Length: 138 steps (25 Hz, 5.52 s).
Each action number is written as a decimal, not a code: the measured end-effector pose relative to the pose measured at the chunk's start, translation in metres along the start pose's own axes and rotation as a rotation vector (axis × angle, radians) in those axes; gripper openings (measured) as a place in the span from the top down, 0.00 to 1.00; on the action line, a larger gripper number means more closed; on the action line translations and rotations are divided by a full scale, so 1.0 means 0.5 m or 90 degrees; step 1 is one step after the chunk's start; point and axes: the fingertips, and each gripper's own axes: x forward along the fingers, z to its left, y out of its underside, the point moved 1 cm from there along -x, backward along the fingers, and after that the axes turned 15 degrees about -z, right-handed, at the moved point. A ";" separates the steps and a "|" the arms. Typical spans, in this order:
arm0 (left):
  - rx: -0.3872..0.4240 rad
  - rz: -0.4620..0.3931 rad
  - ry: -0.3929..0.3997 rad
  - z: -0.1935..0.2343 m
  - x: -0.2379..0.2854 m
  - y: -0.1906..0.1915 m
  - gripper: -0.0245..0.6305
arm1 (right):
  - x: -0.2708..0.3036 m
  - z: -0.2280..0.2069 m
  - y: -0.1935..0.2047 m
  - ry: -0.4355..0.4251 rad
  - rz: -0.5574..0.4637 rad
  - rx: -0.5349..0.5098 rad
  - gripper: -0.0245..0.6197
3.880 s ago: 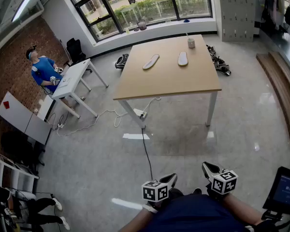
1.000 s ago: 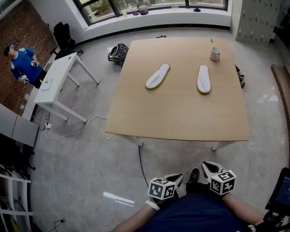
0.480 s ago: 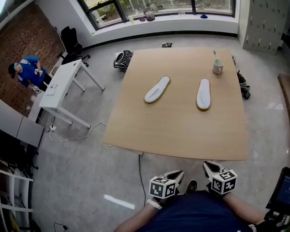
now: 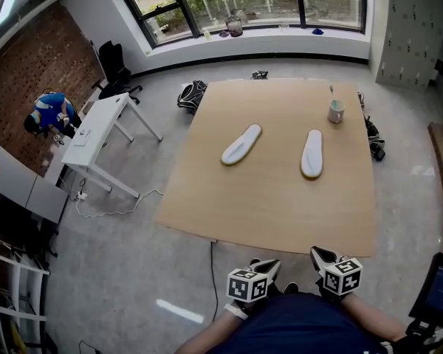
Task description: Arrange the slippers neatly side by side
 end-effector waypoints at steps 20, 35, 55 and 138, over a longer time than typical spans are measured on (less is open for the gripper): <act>0.032 0.074 0.090 0.145 0.126 -0.175 0.96 | 0.185 -0.051 -0.103 0.108 -0.022 0.010 0.95; 0.007 -0.007 0.101 0.306 0.199 -0.323 0.96 | 0.274 -0.102 -0.144 0.229 -0.019 0.038 0.95; 0.224 -0.017 -0.099 0.553 0.353 -0.564 0.74 | 0.354 -0.370 -0.265 0.357 -0.035 0.025 0.75; 0.400 0.218 -0.007 0.552 0.610 -0.396 0.67 | 0.653 -0.400 -0.136 0.149 0.269 -0.176 0.60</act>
